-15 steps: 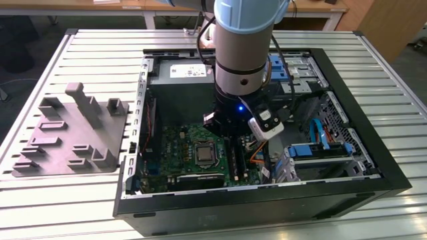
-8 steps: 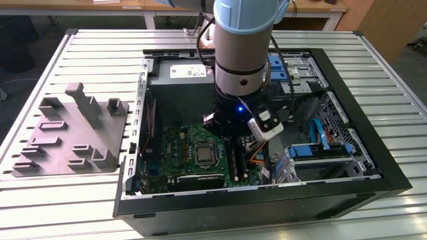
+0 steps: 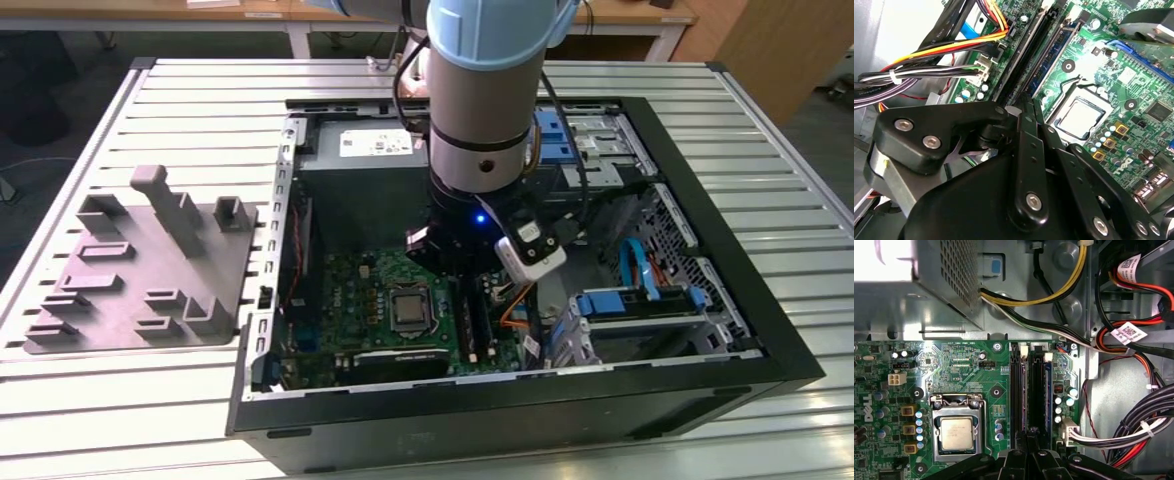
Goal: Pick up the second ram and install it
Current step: 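Insert the second ram into the second slot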
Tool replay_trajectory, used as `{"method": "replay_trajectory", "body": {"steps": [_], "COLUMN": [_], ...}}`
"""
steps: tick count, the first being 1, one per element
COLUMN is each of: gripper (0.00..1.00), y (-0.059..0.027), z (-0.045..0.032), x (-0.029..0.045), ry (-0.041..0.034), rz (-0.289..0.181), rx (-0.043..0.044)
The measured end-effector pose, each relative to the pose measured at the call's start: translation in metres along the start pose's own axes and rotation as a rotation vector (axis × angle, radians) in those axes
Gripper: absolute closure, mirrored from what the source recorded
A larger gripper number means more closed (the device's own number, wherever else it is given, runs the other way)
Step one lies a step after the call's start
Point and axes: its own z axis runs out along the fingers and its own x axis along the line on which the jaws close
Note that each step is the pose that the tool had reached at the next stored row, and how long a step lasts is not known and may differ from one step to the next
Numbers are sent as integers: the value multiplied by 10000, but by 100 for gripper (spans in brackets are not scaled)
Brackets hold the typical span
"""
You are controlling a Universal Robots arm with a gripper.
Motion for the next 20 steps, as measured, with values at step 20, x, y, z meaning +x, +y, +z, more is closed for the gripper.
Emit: {"method": "replay_trajectory", "body": {"steps": [20], "gripper": [76], "y": [1], "z": [18], "x": [1], "ry": [-1], "rz": [0], "rx": [-1]}}
